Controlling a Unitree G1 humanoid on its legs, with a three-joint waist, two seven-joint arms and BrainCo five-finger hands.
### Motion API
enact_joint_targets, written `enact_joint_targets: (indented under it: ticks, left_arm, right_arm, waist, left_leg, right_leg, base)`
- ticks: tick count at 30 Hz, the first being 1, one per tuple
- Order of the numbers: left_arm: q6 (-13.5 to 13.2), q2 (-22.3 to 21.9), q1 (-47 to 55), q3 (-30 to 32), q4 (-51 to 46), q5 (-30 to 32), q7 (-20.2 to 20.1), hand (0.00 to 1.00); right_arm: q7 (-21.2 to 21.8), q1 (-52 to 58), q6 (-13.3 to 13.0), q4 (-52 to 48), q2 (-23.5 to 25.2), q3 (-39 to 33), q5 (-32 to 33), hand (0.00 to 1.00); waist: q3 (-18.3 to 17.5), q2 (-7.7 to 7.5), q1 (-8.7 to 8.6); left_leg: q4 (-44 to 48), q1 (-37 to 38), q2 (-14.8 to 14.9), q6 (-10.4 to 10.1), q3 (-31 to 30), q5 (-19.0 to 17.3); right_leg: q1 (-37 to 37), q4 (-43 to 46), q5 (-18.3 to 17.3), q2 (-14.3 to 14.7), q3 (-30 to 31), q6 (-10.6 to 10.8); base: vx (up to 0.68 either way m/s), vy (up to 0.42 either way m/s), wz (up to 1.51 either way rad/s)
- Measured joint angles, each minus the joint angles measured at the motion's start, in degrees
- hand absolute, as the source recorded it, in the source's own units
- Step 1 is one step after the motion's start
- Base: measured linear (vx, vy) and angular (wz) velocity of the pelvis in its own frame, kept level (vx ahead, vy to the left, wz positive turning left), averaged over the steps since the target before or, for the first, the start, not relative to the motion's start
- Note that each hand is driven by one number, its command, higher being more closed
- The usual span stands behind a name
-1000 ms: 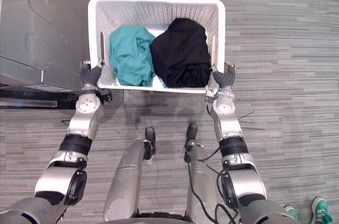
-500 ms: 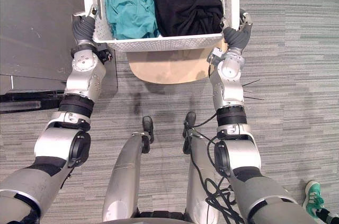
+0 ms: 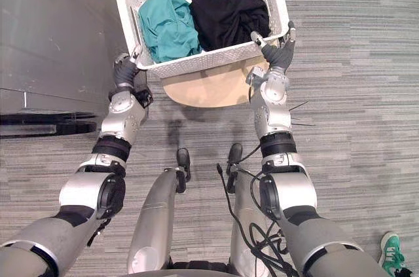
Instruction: Pick up the laundry basket with both hands and put the clothes into the washing machine.
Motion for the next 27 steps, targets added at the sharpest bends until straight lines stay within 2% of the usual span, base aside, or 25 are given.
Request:
enact_joint_targets:
  ticks: [3, 6, 8, 11, 15, 17, 18, 19, 23, 27]
  left_arm:
    - [-0.11, -0.65, 5.34, -0.23, -5.32, 0.12, -0.12, 0.0]
    - [-0.93, -0.86, 11.87, -0.45, -11.98, 0.1, -0.02, 0.0]
    - [-3.09, -1.39, 19.56, -0.79, -19.13, -0.68, -0.15, 0.0]
    - [-5.6, -3.82, 31.41, -2.4, -25.25, -4.05, -1.53, 0.0]
    - [-6.46, -5.24, 44.21, -6.06, -27.92, -4.75, -5.69, 0.0]
    - [-6.57, -5.32, 48.61, -7.19, -27.18, -5.16, -7.52, 0.0]
    - [-6.57, -5.78, 52.12, -7.48, -24.23, -5.1, -9.25, 0.0]
    - [-6.54, -6.02, 53.05, -7.49, -22.7, -5.03, -9.94, 0.0]
    - [-5.54, -6.21, 57.0, -6.99, -9.44, -1.24, -12.28, 0.0]
    - [-5.06, -5.03, 58.48, -5.43, -1.19, 2.42, -12.95, 0.0]
  right_arm:
    - [0.04, 7.65, -0.26, -8.82, 0.15, 0.03, -0.61, 0.0]
    - [0.03, 16.81, -2.06, -19.68, 0.13, -2.43, -3.11, 0.0]
    - [0.02, 25.5, -4.06, -25.83, 0.35, -4.92, -3.59, 0.0]
    - [0.73, 37.84, -5.79, -29.07, 1.9, -6.91, -4.18, 0.0]
    - [4.38, 52.51, -5.68, -28.83, 3.48, -6.72, -5.9, 0.0]
    - [6.25, 56.98, -5.59, -28.18, 3.76, -6.09, -7.1, 0.0]
    - [8.18, 60.43, -5.64, -25.14, 3.81, -5.9, -8.59, 0.0]
    - [8.91, 61.44, -5.62, -23.24, 3.79, -5.91, -9.26, 0.0]
    - [12.96, 63.45, -4.46, -5.05, 3.65, -4.7, -13.74, 0.0]
    - [15.34, 62.4, -3.44, 6.78, 3.82, -4.25, -15.15, 0.0]
  waist:
    - [0.0, 0.01, 0.47]
    - [-0.18, 0.32, 1.01]
    - [-0.4, 0.64, 1.3]
    - [-2.07, 1.97, 1.73]
    - [-3.93, 3.0, 2.82]
    - [-5.37, 2.89, 2.84]
    - [-8.22, 2.86, 2.66]
    - [-9.12, 2.86, 2.65]
    - [-14.77, 2.15, 2.6]
    - [-17.1, 0.94, 2.68]
  left_leg:
    - [-0.11, 1.42, -0.04, 0.0, -0.17, -0.01]
    - [-0.24, 3.38, -0.03, -0.05, -0.66, -0.04]
    - [-1.11, 6.19, -0.29, -0.39, -1.46, -0.32]
    - [-3.12, 10.23, -0.92, -0.92, -1.88, -0.79]
    - [-7.58, 16.81, -1.52, -1.4, -1.13, -1.44]
    - [-9.09, 19.37, -1.63, -1.57, -1.2, -0.97]
    - [-10.89, 21.33, -1.73, -1.58, -1.41, -0.84]
    - [-11.6, 22.34, -1.77, -1.64, -1.51, -0.78]
    - [-17.5, 29.29, -2.35, -1.68, -2.39, 0.98]
    - [-22.97, 35.05, -2.75, -2.0, -3.8, 3.03]
  right_leg:
    - [1.2, 1.04, -1.15, -0.12, -0.15, -0.1]
    - [3.51, 1.51, -2.3, -0.19, -1.13, -0.39]
    - [6.61, 1.59, -3.54, -0.73, -2.35, -0.5]
    - [10.53, 1.28, -4.82, -1.5, -3.25, -0.31]
    - [16.19, -0.13, -6.17, -2.22, -3.56, 0.21]
    - [18.44, -0.85, -6.6, -2.18, -3.83, 0.46]
    - [20.31, -2.14, -6.94, -2.17, -4.47, 0.85]
    - [21.35, -2.7, -7.04, -2.13, -4.7, 0.99]
    - [27.81, -6.74, -7.26, -2.0, -6.28, 1.38]
    - [33.2, -10.7, -7.05, -1.71, -8.1, 1.7]
  base:
    - [0.04, -0.057, 0.09]
    - [0.04, -0.056, 0.18]
    - [0.06, -0.058, 0.28]
    - [0.06, -0.029, 0.24]
    - [0.07, -0.039, 0.09]
    - [0.12, -0.042, 0.07]
    - [0.16, -0.031, 0.1]
    - [0.22, -0.032, 0.12]
    - [0.17, -0.013, 0.13]
    - [0.14, -0.025, 0.23]
